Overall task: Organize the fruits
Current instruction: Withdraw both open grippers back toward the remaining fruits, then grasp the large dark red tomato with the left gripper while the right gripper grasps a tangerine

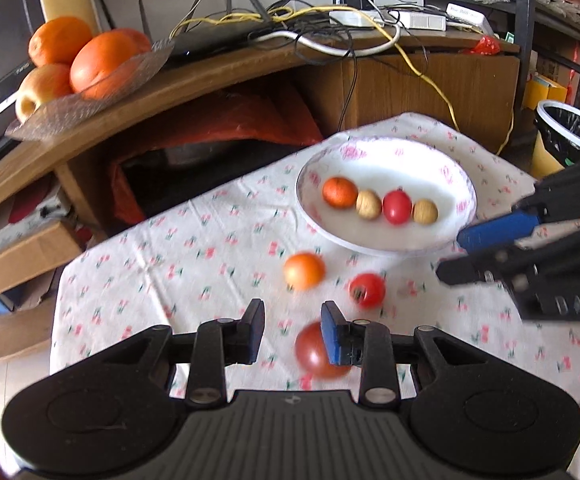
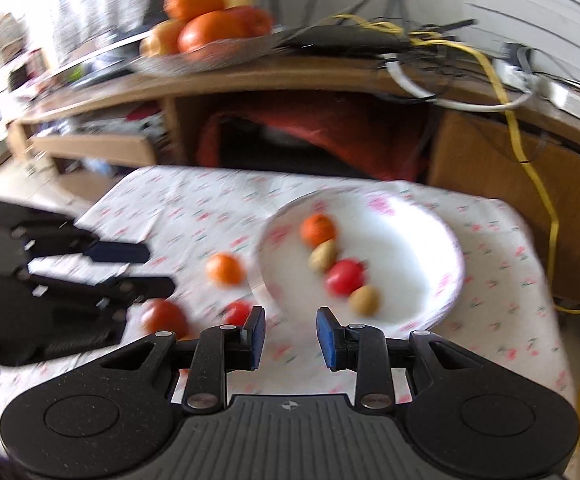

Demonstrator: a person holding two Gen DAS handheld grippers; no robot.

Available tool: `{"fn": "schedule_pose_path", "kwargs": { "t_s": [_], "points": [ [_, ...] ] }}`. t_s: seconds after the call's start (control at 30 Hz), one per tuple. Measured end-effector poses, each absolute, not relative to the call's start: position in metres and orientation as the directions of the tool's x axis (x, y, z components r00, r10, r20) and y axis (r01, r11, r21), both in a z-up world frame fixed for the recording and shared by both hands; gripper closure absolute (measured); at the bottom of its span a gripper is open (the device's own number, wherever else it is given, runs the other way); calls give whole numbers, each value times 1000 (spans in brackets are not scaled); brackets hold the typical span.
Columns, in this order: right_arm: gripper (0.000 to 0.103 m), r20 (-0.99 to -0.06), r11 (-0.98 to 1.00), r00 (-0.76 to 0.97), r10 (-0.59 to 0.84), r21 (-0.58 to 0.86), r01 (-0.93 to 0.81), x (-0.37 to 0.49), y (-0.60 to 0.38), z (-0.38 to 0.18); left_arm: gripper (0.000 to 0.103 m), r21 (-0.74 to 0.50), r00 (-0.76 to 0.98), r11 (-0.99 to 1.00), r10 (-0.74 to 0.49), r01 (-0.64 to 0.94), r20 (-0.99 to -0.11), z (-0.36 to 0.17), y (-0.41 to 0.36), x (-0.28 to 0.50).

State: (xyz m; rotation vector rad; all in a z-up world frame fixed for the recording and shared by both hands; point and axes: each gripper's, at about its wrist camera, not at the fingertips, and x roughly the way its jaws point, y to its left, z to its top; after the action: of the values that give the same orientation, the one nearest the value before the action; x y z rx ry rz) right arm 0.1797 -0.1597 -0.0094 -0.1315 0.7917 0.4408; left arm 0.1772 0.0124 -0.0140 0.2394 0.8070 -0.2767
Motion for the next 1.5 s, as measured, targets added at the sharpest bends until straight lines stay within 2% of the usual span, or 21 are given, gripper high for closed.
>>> {"fn": "schedule_pose_path", "kwargs": {
  "t_s": [0.23, 0.63, 0.73, 0.8, 1.0, 1.27, 1.5],
  "points": [
    [77, -750, 833, 533, 392, 43, -552, 161, -130, -27, 62, 67, 641, 938, -179, 340, -746, -19, 35, 164],
    [77, -781, 791, 477, 403, 36, -611, 170, -104, -52, 62, 35, 610, 922, -226, 386, -760, -28, 43, 167],
    [77, -785, 789, 477, 395, 24, -614, 173, -101, -53, 62, 37, 605, 917, -230, 396, -762, -29, 41, 168],
    [83, -788, 793, 476, 390, 24, -609, 175, -101, -55, 62, 30, 598, 916, -236, 400, -766, -31, 40, 169],
    [84, -798, 801, 464, 384, 39, -597, 176, -108, -53, 62, 6, 575, 899, -274, 437, -771, -34, 34, 170],
    [84, -815, 845, 472, 335, 39, -533, 161, -144, -52, 54, -9, 551, 869, -322, 495, -770, -37, 13, 172],
    [84, -818, 861, 479, 320, 40, -508, 160, -156, -51, 53, -12, 542, 851, -345, 525, -766, -43, -9, 175]
  ]
}}
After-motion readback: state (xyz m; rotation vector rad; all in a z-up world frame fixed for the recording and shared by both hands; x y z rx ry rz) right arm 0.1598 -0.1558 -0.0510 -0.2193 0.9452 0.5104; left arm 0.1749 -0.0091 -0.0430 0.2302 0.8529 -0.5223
